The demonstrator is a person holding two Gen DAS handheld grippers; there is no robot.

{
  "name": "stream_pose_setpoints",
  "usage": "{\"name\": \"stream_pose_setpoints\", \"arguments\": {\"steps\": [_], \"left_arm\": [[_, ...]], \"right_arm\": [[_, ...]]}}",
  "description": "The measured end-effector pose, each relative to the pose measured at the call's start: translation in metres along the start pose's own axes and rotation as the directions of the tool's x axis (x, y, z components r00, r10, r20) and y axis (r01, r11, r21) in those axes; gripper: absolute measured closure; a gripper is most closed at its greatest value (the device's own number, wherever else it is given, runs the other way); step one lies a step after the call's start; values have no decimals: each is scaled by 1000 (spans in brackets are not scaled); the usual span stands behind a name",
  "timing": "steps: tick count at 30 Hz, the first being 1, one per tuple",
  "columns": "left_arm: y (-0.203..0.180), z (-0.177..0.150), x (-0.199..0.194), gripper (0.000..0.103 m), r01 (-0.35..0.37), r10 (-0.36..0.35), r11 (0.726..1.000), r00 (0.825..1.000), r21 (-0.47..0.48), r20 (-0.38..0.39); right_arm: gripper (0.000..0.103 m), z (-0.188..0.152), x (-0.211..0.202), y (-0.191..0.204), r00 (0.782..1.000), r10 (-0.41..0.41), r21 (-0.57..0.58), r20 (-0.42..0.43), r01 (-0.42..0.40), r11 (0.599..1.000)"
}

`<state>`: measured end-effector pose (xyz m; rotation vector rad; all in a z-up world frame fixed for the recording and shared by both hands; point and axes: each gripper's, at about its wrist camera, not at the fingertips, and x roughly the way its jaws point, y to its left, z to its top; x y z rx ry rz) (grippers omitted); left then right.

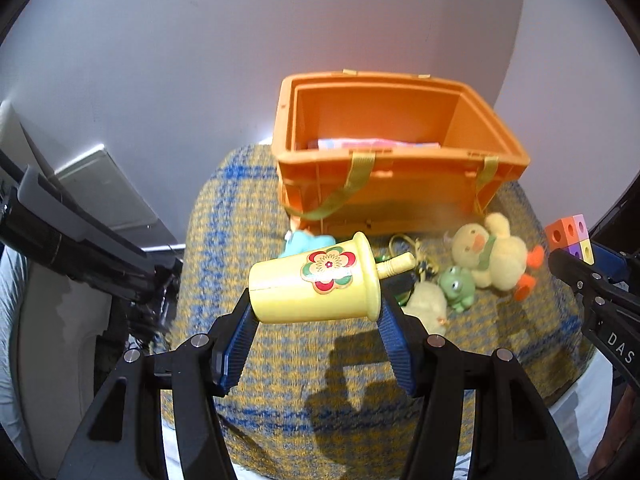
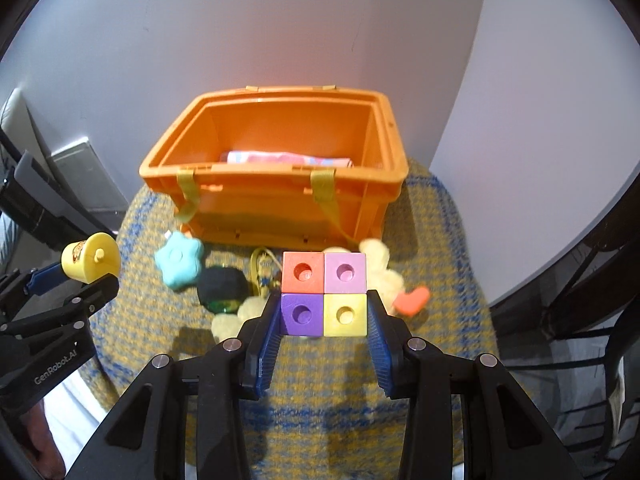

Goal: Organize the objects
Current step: 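Lift the cup with the left tool while the right tool carries the blocks over the orange bin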

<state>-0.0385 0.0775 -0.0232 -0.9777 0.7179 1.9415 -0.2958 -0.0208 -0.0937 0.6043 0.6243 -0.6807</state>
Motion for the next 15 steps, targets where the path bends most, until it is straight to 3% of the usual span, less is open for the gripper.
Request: {"name": "stream_pose_setpoints", "arguments": {"steps": [15], "left_arm": [[-13,41,-10,45,19,-22,999,998,46,60]], "right_arm": [[63,35,-18,-11,997,-10,28,82,8,1000]]}}
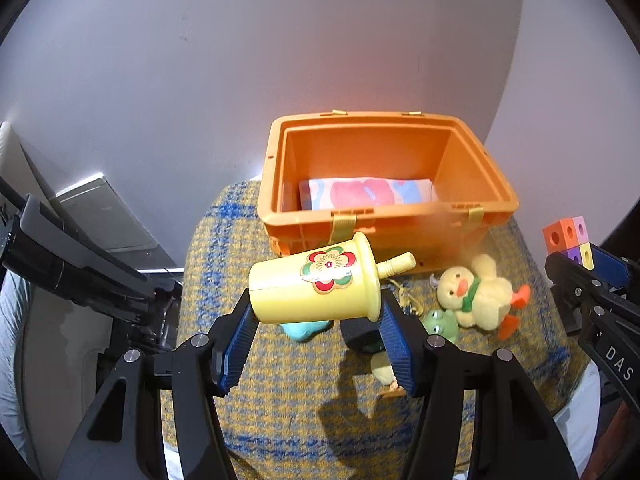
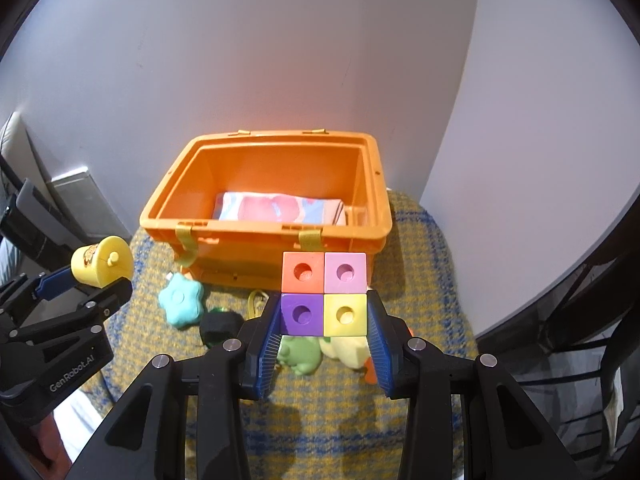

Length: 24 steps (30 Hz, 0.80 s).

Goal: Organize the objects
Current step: 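Lift the cup with the left tool while the right tool carries the blocks over the orange bin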

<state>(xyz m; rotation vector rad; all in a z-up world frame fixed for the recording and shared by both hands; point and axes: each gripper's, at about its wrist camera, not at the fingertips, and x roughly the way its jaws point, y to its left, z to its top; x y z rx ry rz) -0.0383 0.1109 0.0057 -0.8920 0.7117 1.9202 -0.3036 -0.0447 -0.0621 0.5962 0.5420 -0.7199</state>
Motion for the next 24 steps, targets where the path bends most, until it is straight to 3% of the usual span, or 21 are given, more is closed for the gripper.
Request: {"name": "stream_pose_setpoints", "arguments": {"steps": [24], "left_arm": [[-3,69,25,45,16,-19,999,996,30,83]], "right_arm": [[63,66,24,-8,997,-15,43,76,12,999]]}}
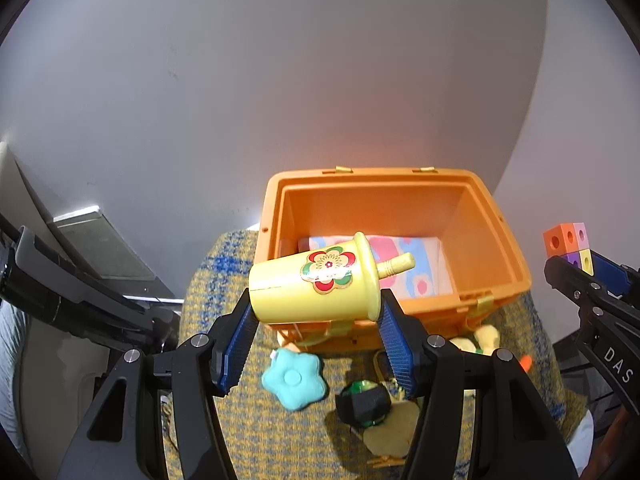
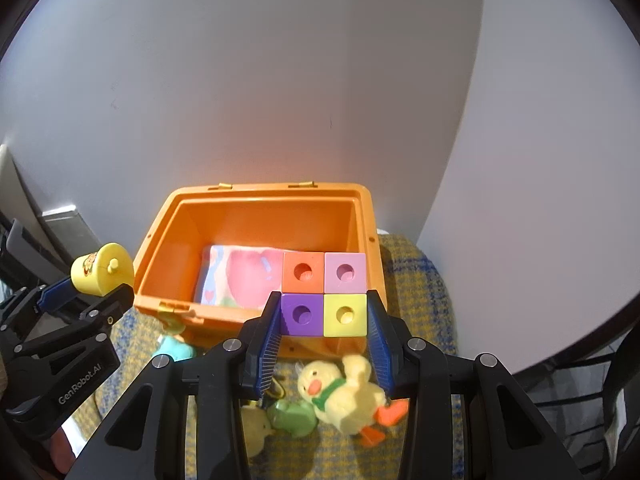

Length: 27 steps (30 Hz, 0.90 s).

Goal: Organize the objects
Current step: 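Lift the cup with the left tool while the right tool carries the blocks over the orange bin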

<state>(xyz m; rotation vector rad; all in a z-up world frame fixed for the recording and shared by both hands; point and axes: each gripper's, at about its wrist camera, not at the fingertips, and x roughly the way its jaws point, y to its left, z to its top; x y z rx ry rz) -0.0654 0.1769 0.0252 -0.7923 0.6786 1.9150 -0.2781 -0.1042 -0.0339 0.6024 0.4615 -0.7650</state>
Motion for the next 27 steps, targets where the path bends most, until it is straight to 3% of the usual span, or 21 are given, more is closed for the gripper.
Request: {"name": "stream_pose_setpoints", "arguments": {"steps": [27], "left_arm": [[-3,44,64,44,93,-91,991,996,99,-19]], "right_arm": [[63,44,61,1,1000,14,7,-17,-14,1000]]}}
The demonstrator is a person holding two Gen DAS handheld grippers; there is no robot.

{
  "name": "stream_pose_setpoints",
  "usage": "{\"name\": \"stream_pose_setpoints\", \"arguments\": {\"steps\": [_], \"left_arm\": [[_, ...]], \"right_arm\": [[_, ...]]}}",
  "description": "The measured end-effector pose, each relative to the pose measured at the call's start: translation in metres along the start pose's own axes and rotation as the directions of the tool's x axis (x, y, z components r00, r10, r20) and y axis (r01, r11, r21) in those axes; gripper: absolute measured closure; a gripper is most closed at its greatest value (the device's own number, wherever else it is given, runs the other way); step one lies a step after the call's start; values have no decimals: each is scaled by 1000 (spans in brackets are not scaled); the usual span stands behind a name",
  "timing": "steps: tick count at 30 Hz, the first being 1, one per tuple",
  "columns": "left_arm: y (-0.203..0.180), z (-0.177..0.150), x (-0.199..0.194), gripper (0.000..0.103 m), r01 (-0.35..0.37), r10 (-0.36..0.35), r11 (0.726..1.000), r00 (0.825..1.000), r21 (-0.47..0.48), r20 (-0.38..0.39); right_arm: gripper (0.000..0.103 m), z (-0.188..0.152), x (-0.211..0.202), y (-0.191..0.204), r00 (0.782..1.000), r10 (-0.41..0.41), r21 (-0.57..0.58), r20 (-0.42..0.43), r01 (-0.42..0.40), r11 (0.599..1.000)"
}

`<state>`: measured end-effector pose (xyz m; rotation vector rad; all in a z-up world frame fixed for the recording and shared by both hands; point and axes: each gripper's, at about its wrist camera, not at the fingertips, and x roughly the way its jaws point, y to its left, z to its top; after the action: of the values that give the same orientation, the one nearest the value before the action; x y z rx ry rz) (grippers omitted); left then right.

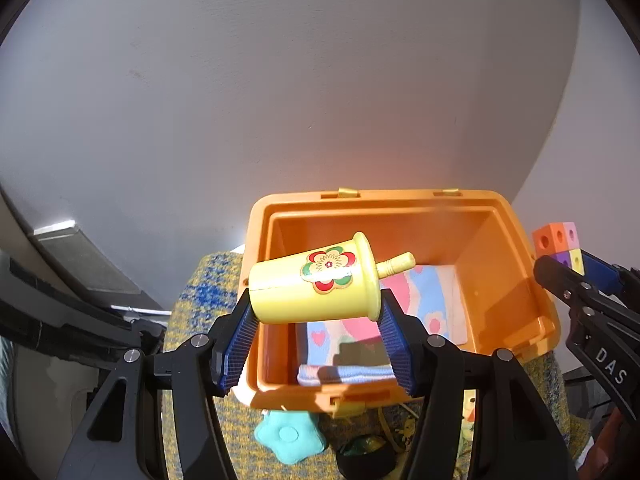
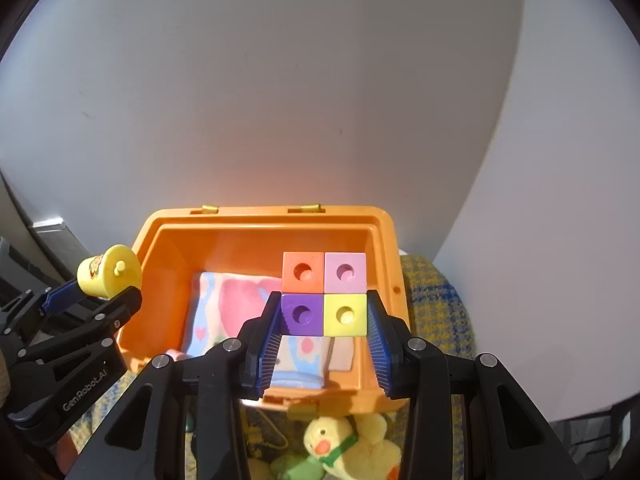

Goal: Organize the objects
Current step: 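Lift the cup with the left tool while the right tool carries the blocks over the orange bin, then open the left tool over the bin while the right tool releases the blocks inside, then withdraw both open tools from the orange bin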

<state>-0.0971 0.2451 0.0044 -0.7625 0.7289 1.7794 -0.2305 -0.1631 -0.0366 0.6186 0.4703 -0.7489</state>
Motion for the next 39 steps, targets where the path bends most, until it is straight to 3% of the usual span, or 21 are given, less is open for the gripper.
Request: {"name": "stream_pose_setpoints", "arguments": {"steps": [11,14,15,16,18,19,34,39], "left_arm": [[0,9,21,44,28,-27,999,999,38,-29],[-1,10,24,24,16,-14,999,999,39,-33],[-1,9,22,17,8,-7,999,1000,38,-27],[0,9,22,14,15,-14,998,1000,54,-21],[2,8,20,11,5,-4,999,1000,51,-20],[3,8,19,11,5,-4,999,1000,46,-22],[14,-12,-4,6,43,-42,993,999,107,-11],[16,-21,-15,5,54,-55,990,999,126,-2]], "right_arm": [[63,10,23,-4,999,4,-8,-35,-4,1000],[62,13,26,-4,999,2,-13,-42,-3,1000],[55,12,24,-4,999,-2,-17,-39,2,1000],[41,12,21,-4,999,-8,-18,-31,7,1000],[22,13,22,0,1000,-19,-14,-12,19,1000],[19,12,18,0,1000,-29,-13,-1,29,999],[18,-5,0,-7,999,-52,15,2,52,999],[13,-17,-8,-10,998,-67,28,5,67,997]]}}
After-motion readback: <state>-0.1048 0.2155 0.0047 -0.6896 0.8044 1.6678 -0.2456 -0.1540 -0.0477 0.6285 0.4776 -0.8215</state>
